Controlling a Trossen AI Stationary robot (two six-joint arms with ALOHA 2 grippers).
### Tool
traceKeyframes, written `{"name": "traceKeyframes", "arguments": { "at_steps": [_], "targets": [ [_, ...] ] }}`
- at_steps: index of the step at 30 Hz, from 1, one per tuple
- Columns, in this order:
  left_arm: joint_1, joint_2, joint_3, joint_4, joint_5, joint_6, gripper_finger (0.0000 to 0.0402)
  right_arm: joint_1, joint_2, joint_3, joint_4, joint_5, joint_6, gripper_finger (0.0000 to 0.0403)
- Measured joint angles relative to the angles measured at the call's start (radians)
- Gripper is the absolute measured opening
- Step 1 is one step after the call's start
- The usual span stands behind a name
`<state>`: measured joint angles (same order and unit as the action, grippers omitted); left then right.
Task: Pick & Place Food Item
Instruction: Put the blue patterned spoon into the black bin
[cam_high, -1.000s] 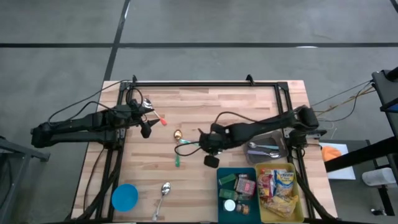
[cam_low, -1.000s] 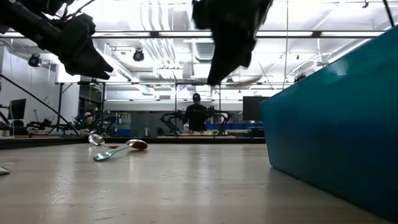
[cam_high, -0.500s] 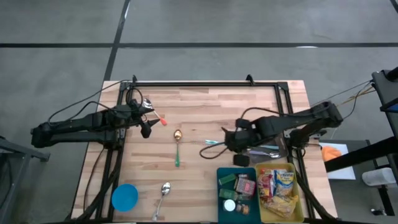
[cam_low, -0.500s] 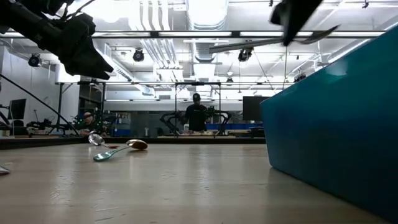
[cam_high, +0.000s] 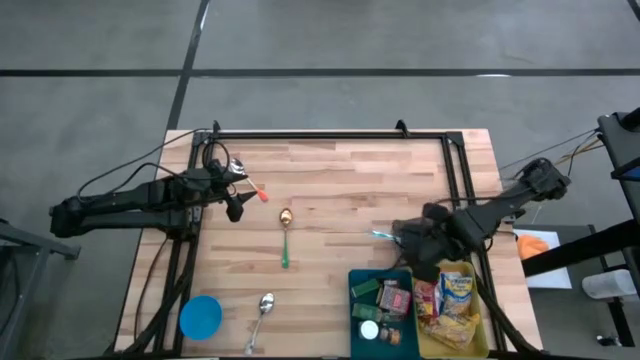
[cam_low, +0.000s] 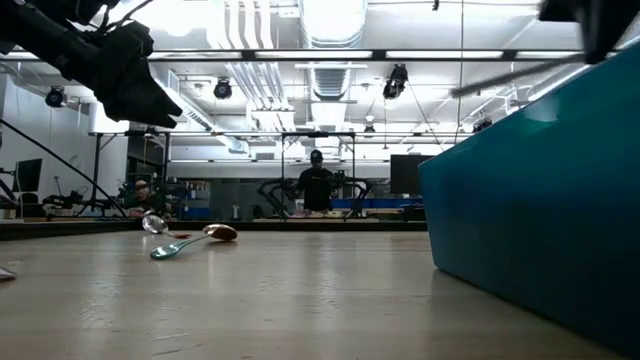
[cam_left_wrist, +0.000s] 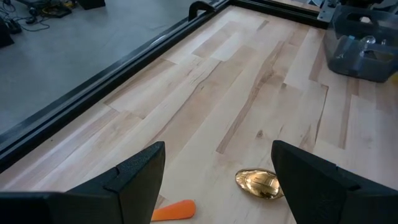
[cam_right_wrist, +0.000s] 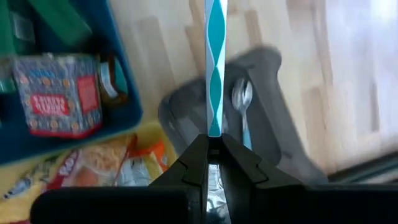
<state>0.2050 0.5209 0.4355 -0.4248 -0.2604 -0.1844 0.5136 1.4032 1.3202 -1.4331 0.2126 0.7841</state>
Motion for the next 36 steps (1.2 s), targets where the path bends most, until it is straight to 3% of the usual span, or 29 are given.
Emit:
{"name": "traceKeyframes", "arguments": {
  "at_steps": [8,14,23,36],
  "targets": [
    [0.000,0.000,0.000,0.000,0.000,0.000,0.0298,0.083,-0.165,-0.226,0.001,0.022,0.224,0.0027],
    [0.000,0.000,0.000,0.000,0.000,0.000,0.0298,0.085,-0.270,-0.391,0.017,-0.029,0.312,0.0027],
    [0.000,0.000,0.000,0.000,0.000,0.000,0.0298,0.085,-0.338,-0.555,0.146,-0.046,0.146,0.0027],
    [0.000,0.000,0.000,0.000,0.000,0.000,0.0298,0.084,-0.335,-0.693,0.273,-0.002,0.068,0.0027]
  ]
}}
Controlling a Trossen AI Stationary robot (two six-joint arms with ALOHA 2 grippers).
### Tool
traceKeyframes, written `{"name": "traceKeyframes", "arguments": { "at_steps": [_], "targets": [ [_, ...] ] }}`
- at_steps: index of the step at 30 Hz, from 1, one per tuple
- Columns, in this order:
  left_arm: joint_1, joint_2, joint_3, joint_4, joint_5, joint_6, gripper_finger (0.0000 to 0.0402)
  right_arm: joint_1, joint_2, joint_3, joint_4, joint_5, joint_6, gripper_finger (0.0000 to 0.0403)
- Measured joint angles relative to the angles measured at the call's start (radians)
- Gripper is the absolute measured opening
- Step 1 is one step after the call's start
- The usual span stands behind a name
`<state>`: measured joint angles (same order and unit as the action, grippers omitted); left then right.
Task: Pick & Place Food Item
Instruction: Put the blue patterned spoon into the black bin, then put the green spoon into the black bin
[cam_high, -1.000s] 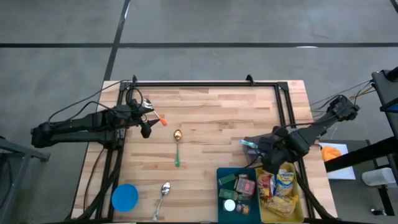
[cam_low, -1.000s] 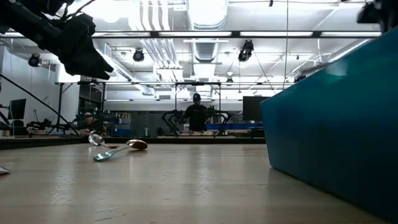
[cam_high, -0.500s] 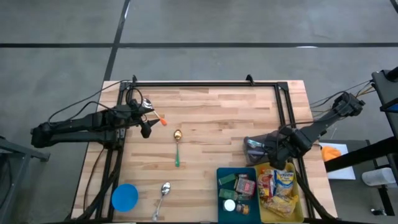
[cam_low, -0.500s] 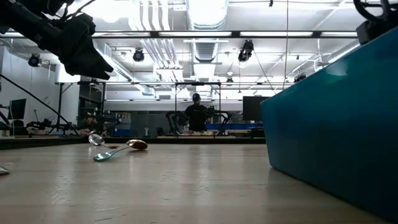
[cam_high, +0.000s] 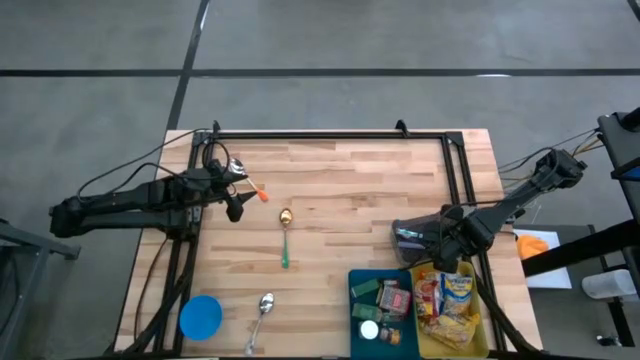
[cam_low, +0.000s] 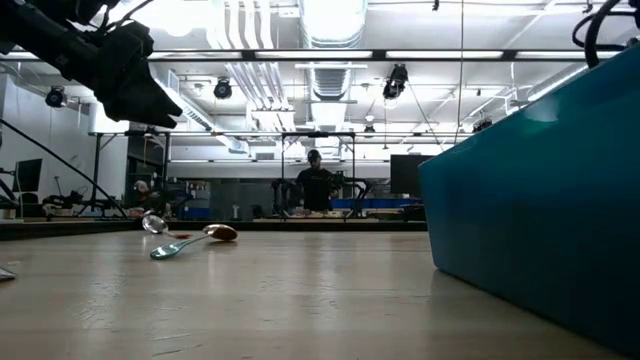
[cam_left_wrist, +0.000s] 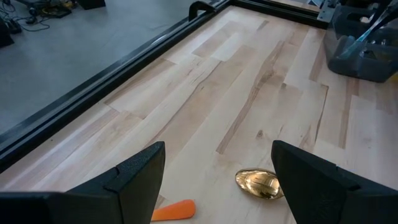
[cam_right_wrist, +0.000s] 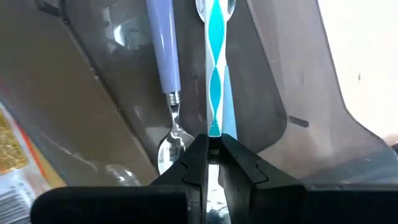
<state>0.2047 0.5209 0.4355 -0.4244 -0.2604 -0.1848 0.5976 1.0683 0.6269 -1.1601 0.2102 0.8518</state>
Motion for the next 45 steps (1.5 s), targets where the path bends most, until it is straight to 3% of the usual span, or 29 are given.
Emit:
{"name": "traceKeyframes", "arguments": {
  "at_steps": [9,22,34,45],
  "targets": [
    [0.000,0.000,0.000,0.000,0.000,0.000,0.0298,0.000,0.000,-0.035,0.024,0.069,-0.007,0.0027],
    [0.000,0.000,0.000,0.000,0.000,0.000,0.0298,0.000,0.000,-0.064,0.050,0.082,0.058,0.0029],
    [0.000,0.000,0.000,0.000,0.000,0.000,0.0298,0.000,-0.001,-0.064,0.083,0.105,0.013,0.0141],
    [0.000,0.000,0.000,0.000,0.000,0.000,0.0298,0.000,-0.001,-0.062,0.085,0.105,0.012,0.0150]
  ]
}}
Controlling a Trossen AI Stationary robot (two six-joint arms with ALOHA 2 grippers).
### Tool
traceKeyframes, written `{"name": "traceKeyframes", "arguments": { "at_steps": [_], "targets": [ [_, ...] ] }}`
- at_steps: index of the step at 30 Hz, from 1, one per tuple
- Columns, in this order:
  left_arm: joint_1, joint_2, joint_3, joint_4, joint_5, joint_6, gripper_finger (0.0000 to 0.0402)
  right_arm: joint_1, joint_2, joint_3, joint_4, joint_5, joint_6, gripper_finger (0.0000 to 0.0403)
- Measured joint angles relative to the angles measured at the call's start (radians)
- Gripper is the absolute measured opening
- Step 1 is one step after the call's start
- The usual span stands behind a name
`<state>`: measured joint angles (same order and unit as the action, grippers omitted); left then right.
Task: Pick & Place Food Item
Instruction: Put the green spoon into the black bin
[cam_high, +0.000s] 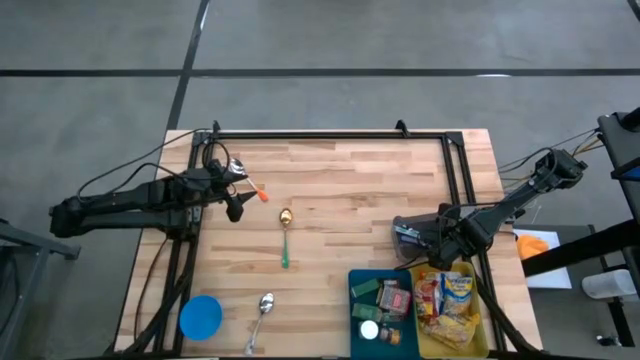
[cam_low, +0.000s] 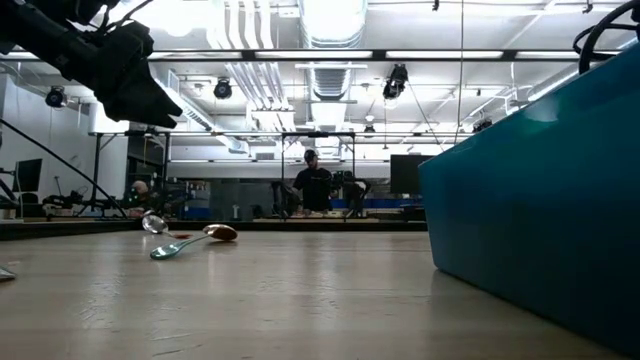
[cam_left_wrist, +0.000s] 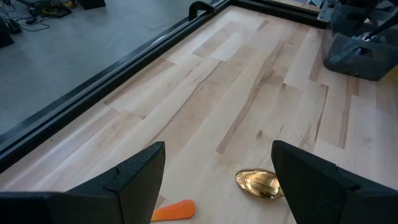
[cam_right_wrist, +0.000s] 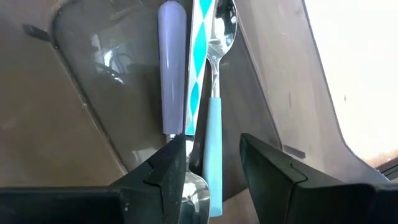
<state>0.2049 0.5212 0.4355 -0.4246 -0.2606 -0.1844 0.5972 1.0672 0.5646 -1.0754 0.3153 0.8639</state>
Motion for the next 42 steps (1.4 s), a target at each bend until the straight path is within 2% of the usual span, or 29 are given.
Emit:
{"name": "traceKeyframes", "arguments": {
  "at_steps": [7,10,15,18,20,26,34,42],
  "targets": [
    [0.000,0.000,0.000,0.000,0.000,0.000,0.0298,0.000,0.000,0.113,-0.054,0.003,-0.004,0.0150],
    [0.000,0.000,0.000,0.000,0.000,0.000,0.0298,0.000,0.000,0.189,-0.081,0.046,-0.004,0.0150],
    [0.000,0.000,0.000,0.000,0.000,0.000,0.0298,0.000,0.000,0.308,-0.056,0.233,0.000,0.0150],
    [0.000,0.000,0.000,0.000,0.000,0.000,0.0298,-0.001,0.000,0.358,0.038,0.376,0.000,0.0150],
    [0.000,0.000,0.000,0.000,0.000,0.000,0.0298,-0.010,0.000,0.384,0.118,0.429,-0.011,0.0150],
    [0.000,0.000,0.000,0.000,0.000,0.000,0.0298,-0.081,0.000,0.411,0.338,0.436,-0.058,0.0150],
    [0.000,0.000,0.000,0.000,0.000,0.000,0.0298,-0.214,0.017,0.350,0.577,0.432,0.042,0.0150],
    [0.000,0.000,0.000,0.000,0.000,0.000,0.0298,-0.291,0.157,0.395,0.791,0.258,-0.069,0.0150]
  ]
}}
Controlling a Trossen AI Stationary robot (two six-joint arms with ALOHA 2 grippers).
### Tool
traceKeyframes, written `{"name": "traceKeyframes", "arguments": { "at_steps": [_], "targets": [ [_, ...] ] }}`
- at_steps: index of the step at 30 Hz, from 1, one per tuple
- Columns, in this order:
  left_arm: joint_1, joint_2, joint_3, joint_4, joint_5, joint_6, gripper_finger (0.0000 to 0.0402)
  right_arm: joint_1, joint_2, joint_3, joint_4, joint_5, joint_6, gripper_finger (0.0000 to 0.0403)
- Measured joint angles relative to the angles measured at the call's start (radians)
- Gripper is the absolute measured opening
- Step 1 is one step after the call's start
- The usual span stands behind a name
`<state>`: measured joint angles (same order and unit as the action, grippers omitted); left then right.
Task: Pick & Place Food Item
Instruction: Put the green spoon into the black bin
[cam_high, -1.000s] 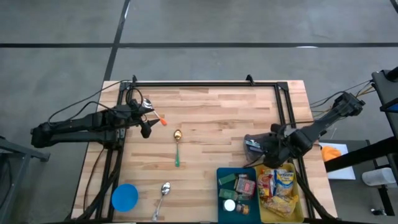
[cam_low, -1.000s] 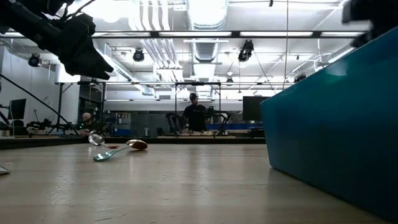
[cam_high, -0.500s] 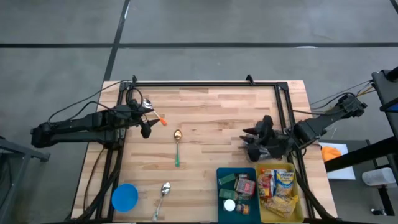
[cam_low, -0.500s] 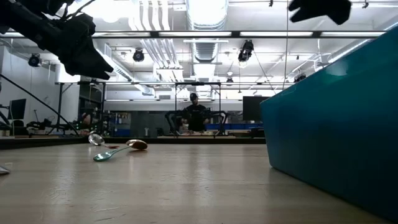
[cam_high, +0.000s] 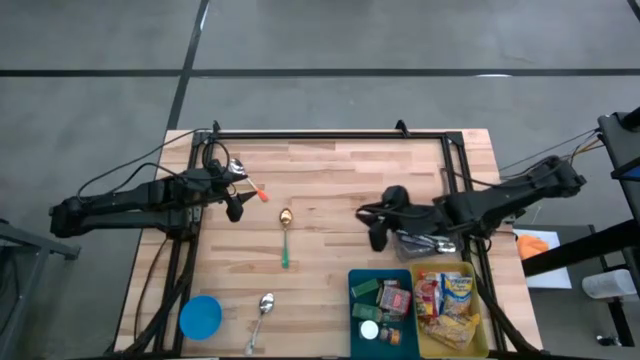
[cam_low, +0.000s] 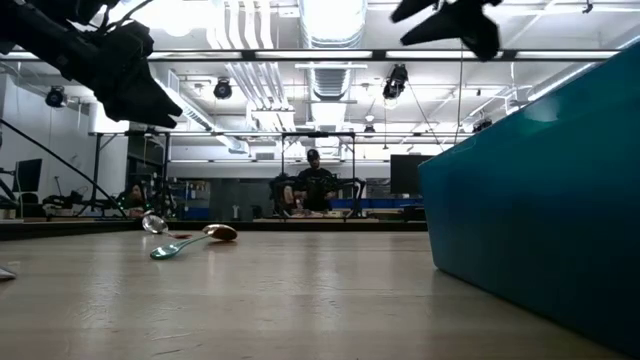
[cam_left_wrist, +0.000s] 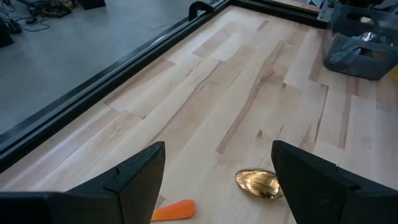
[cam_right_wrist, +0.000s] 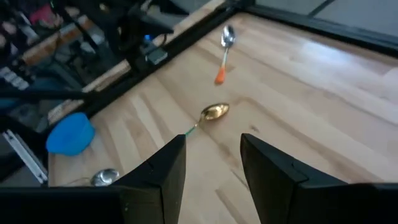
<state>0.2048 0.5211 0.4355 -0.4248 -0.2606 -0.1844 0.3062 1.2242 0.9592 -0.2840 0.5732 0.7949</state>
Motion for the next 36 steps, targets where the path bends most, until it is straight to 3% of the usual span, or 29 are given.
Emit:
{"name": "traceKeyframes", "arguments": {
  "at_steps": [8,31,36],
  "targets": [
    [0.000,0.000,0.000,0.000,0.000,0.000,0.0298,-0.039,0.247,0.170,-0.009,-0.033,-0.001,0.0150],
    [0.000,0.000,0.000,0.000,0.000,0.000,0.0298,-0.116,1.014,0.961,-0.261,-0.027,0.235,0.0150],
    [0.000,0.000,0.000,0.000,0.000,0.000,0.0298,-0.131,1.169,1.144,-0.392,-0.021,0.338,0.0150]
  ]
}}
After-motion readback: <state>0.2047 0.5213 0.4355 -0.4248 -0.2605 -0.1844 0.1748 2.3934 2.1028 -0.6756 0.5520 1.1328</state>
